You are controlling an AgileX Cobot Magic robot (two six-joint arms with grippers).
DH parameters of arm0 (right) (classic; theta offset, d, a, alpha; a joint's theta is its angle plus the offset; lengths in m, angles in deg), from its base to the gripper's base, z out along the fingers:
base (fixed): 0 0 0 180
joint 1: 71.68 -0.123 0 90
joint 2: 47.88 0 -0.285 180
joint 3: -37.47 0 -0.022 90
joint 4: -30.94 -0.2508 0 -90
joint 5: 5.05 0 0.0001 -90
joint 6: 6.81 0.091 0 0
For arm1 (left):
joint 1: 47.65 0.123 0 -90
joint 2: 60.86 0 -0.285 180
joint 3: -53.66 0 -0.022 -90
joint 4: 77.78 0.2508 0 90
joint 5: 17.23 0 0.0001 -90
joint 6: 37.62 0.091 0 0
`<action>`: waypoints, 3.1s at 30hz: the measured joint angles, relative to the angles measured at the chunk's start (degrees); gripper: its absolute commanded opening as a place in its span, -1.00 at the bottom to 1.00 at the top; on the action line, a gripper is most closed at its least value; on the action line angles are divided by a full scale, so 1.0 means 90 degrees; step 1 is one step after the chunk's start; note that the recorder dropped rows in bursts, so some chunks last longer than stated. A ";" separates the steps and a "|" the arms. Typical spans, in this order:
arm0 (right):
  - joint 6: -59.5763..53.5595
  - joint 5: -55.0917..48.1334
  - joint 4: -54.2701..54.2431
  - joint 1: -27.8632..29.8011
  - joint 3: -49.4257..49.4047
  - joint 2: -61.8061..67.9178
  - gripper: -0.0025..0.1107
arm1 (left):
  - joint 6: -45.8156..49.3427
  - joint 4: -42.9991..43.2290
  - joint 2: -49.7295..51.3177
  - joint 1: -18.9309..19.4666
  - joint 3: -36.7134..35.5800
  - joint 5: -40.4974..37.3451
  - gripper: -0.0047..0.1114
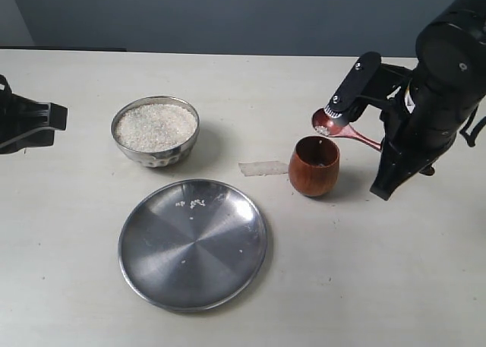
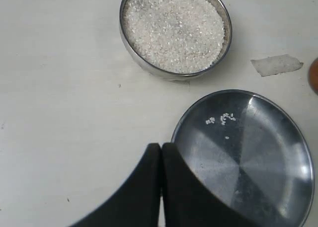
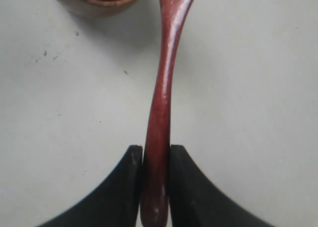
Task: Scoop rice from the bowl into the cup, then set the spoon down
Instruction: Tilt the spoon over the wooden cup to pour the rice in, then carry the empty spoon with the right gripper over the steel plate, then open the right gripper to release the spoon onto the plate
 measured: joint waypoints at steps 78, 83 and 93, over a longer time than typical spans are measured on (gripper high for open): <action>-0.0434 0.2443 -0.5233 -0.1729 -0.0004 0.2049 -0.26 | 0.0000 0.0000 0.0000 0.0000 0.0000 0.0000 -0.91; -0.0415 0.2938 -0.4886 -0.1729 -0.0004 0.1255 -0.73 | 0.0000 0.0000 0.0000 0.0000 0.0000 0.0000 -0.91; 0.1309 0.2190 -0.2118 -0.1729 -0.0004 -0.0785 -0.96 | 0.0000 0.0000 0.0000 0.0000 0.0000 0.0000 -0.91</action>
